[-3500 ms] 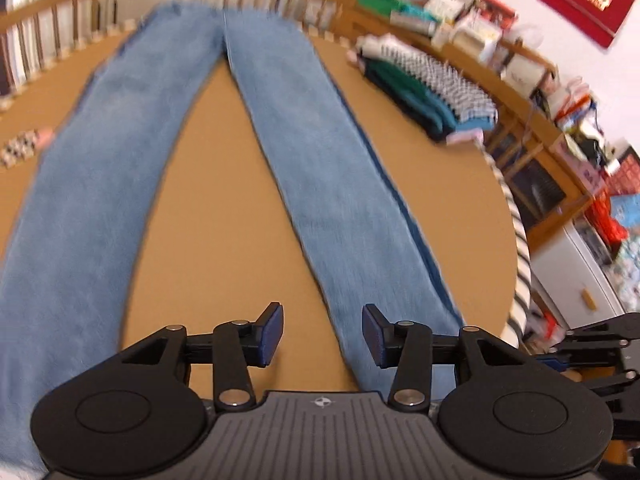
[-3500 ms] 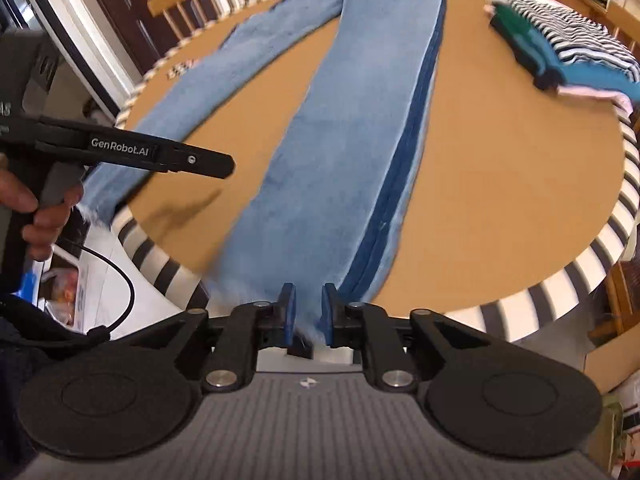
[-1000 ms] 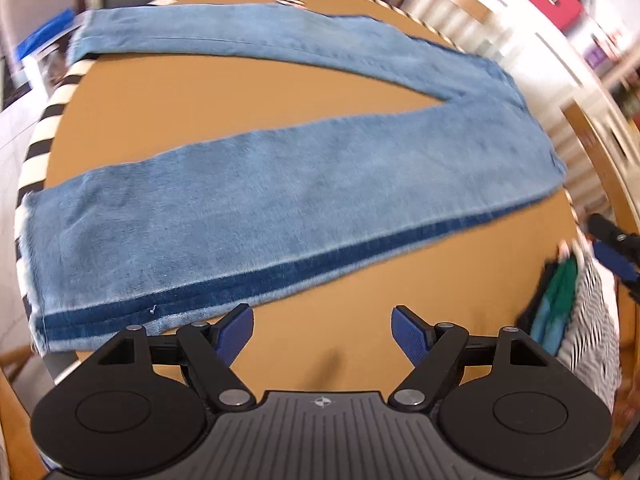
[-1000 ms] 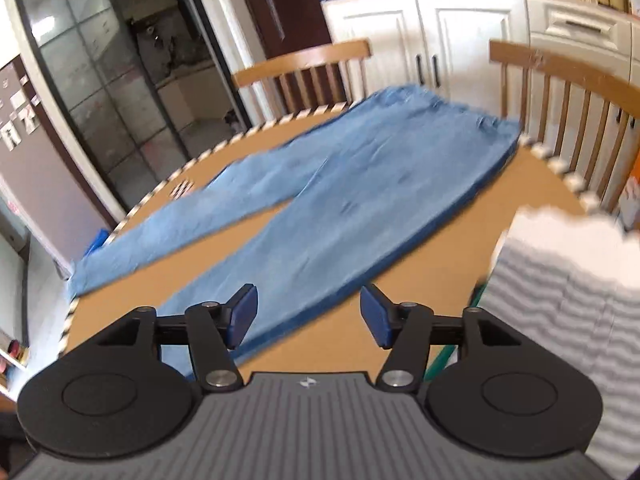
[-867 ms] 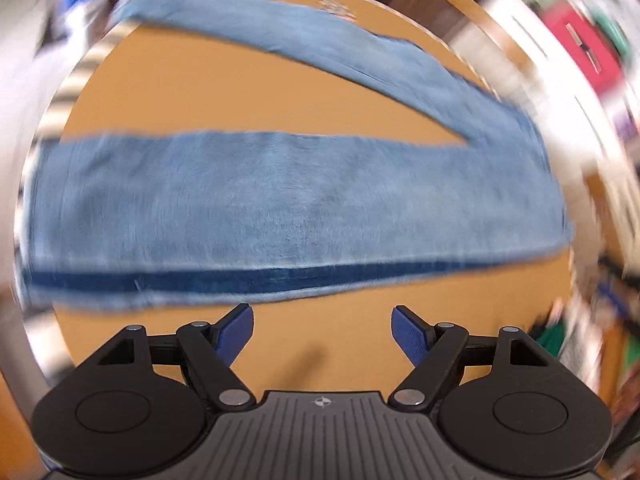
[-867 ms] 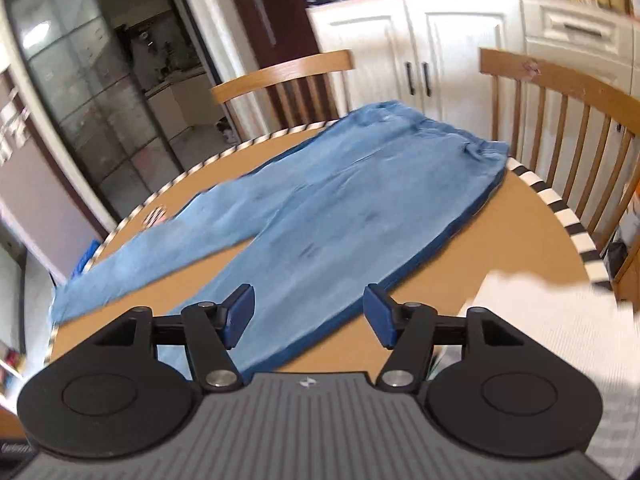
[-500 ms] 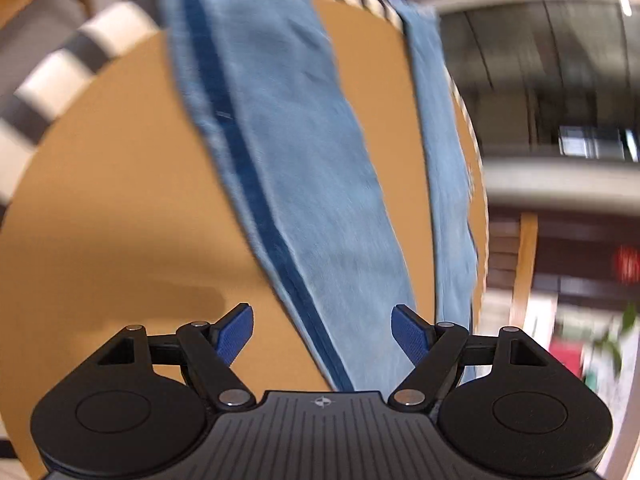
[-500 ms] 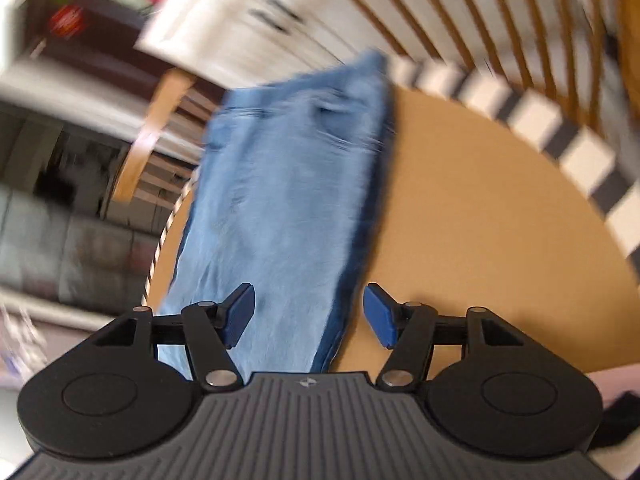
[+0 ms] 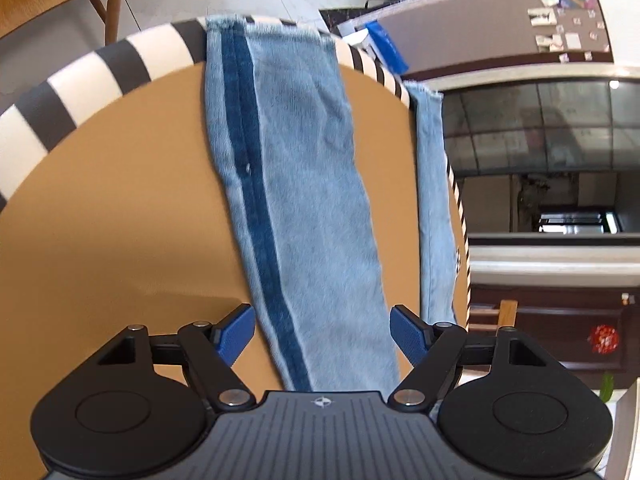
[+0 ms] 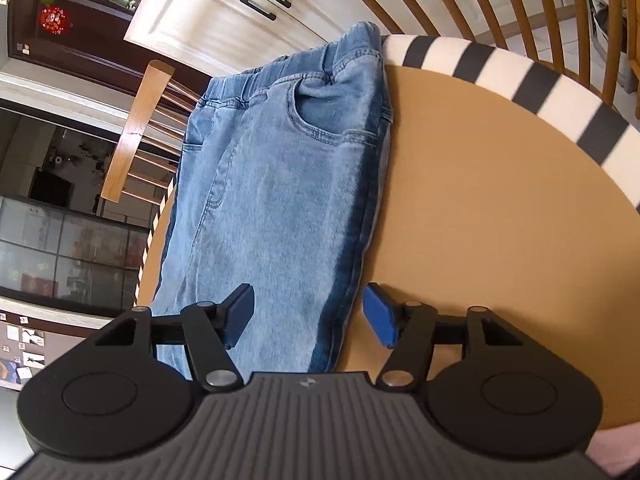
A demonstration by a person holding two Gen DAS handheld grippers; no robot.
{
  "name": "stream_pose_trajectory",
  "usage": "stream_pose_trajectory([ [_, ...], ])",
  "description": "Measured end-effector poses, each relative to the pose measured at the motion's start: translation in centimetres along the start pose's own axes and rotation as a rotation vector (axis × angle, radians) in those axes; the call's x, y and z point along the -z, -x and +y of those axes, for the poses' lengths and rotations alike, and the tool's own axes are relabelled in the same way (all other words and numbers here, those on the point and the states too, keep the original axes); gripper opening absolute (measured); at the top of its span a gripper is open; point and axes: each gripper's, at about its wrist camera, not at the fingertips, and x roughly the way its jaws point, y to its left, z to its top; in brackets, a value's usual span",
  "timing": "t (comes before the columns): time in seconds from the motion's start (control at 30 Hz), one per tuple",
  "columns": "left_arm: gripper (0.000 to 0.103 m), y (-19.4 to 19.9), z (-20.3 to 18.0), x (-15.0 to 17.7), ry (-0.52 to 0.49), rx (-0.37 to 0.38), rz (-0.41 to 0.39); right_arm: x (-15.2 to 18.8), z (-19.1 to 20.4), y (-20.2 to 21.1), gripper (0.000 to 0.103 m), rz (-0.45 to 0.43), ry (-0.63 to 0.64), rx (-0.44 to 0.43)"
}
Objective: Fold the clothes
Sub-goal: 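Smooth the stacked jeans legs with both grippers along the table edge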
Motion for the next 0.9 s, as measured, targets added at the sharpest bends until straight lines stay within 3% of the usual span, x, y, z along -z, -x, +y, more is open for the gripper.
stream_pose_trajectory([
  [0.13, 0.076, -0.1, -0.1, -0.3, -0.01, 0.001, -0.028, -0.1, -0.2, 0.2, 0.07, -0.014, -0.003, -0.016],
  [0.37, 0.076, -0.5, -0.4, -0.4, -0.011, 0.002, -0.059, -0.4, -0.5, 0.1, 0.07, -0.041, -0.044, -0.034],
  [0.6, 0.077, -0.3, -0.9, 0.4, -0.083, -0.011, -0.088, -0.3, -0.1, -0.3, 0.064, -0.059, -0.021, -0.019],
  [0.73, 0.076, -1.4, 0.5, 0.6, 0.058, 0.074, 0.049, -0.5, -0.5, -0.4, 0.063, -0.048, -0.056, -0.039],
  [0.83, 0.072, -1.6, 0.5, 1.0, 0.032, 0.075, 0.035, -0.7, -0.6, -0.3, 0.063, -0.042, -0.06, -0.039],
  [0.9, 0.07, -1.7, 0.9, 0.5, 0.075, 0.081, 0.011, -0.8, -0.6, -0.2, 0.063, -0.038, -0.066, -0.038],
])
